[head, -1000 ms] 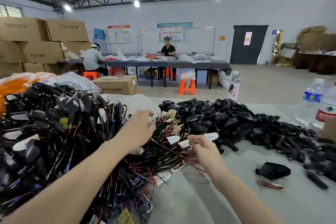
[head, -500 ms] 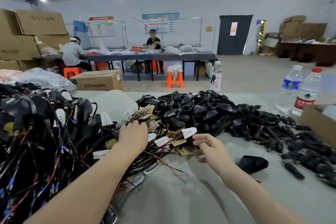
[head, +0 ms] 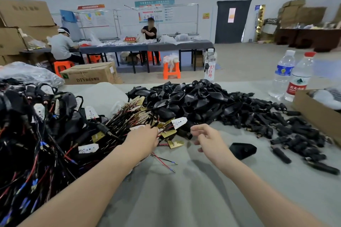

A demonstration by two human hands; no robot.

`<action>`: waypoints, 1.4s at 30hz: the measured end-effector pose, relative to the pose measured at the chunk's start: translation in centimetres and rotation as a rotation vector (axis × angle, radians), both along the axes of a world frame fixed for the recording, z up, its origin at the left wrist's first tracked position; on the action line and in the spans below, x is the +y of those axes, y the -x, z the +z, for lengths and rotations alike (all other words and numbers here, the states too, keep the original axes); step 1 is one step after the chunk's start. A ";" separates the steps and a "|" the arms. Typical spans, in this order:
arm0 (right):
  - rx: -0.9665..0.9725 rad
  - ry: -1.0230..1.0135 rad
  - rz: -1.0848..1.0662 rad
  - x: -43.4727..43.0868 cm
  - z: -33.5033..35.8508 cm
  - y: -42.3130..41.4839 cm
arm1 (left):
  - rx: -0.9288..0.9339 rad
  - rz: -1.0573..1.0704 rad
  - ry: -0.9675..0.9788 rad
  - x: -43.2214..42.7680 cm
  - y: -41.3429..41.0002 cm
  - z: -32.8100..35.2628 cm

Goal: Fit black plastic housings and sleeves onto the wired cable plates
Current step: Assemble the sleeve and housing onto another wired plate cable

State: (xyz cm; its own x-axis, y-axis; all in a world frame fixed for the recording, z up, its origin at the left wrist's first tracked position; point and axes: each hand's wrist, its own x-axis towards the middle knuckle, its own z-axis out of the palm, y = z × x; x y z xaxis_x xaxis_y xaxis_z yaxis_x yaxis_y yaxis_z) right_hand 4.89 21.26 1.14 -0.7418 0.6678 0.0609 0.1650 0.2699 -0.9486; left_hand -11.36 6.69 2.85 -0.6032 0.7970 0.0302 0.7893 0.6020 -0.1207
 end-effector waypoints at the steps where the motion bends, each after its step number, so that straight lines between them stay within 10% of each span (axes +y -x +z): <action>1: -0.006 -0.017 -0.002 0.1 -0.1 -0.3 | -0.013 -0.013 -0.020 -0.1 0.0 -0.1; 10: -0.075 -0.572 -0.075 3.3 0.0 -5.4 | 0.082 -0.075 0.013 -1.9 0.0 -0.8; 18: -0.539 -0.644 -0.100 6.0 -0.8 -9.6 | -0.241 -0.007 -0.778 -2.6 -0.8 5.6; 26: -0.555 -0.604 -0.106 5.2 -0.8 -10.3 | -0.283 -0.078 -1.294 -4.9 -3.6 14.5; 32: -0.215 -0.290 -0.252 3.8 -0.6 -9.8 | -0.782 -0.195 -1.702 -4.5 -8.7 18.2; 42: 0.643 1.165 -0.186 -0.6 -0.9 -13.7 | -1.556 0.293 -1.997 -3.8 -14.0 1.1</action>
